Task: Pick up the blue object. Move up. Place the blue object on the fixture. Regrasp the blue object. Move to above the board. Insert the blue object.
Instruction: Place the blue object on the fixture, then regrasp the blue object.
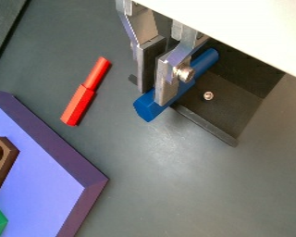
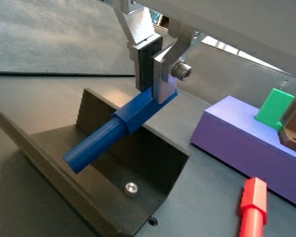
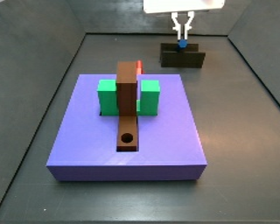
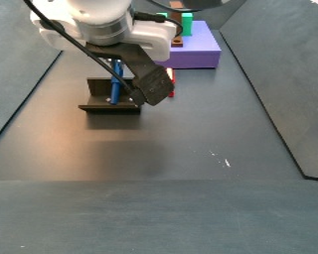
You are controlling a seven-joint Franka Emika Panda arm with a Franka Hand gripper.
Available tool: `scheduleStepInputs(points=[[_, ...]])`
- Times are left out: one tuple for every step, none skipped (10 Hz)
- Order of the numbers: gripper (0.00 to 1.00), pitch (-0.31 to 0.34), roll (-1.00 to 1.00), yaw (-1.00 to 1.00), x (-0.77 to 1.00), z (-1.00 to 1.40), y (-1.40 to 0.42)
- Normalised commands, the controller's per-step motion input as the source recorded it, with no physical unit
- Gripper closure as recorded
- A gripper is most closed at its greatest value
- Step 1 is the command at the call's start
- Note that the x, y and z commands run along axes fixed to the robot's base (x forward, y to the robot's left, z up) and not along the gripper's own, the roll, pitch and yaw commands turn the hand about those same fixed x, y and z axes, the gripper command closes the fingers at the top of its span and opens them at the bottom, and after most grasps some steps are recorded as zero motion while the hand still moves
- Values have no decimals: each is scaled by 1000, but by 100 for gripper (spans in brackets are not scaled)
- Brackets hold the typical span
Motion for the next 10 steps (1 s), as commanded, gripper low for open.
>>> scheduleStepInputs(points=[[100, 0, -274, 0, 77, -177, 120], [100, 0, -303, 0, 103, -143, 111], [100, 0, -169, 0, 126, -106, 17], [100, 9, 0, 0, 31, 0, 0], [100, 0, 0, 0, 0, 0, 0], [0, 0, 0, 0, 0, 0, 0], [0, 0, 0, 0, 0, 0, 49], [0, 0, 120, 23, 0, -34, 0], [0, 0, 317, 111, 0, 0, -51], [0, -66, 537, 0, 0, 0, -283]])
